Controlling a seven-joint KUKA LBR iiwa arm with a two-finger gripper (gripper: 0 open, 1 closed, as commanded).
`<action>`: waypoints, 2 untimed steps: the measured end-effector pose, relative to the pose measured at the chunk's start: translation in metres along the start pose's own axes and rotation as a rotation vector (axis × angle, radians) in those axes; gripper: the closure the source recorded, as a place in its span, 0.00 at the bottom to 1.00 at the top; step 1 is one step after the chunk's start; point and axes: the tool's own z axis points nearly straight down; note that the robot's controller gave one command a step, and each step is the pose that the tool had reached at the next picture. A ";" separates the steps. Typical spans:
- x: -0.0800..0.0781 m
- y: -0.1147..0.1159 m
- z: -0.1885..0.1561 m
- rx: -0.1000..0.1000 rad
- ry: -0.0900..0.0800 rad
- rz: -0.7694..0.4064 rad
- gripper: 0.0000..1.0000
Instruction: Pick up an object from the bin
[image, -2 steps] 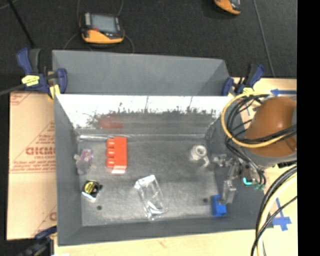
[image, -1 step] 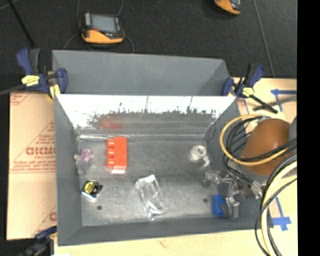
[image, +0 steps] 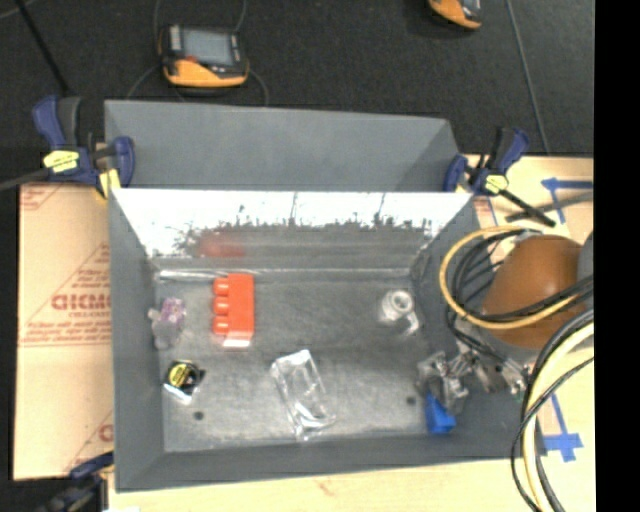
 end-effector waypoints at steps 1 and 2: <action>-0.001 0.001 0.000 -0.001 -0.002 -0.003 0.00; 0.015 -0.001 -0.001 0.002 -0.007 -0.083 0.00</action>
Offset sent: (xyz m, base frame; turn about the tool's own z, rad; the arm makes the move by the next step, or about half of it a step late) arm 0.0000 0.0000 0.0000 0.0000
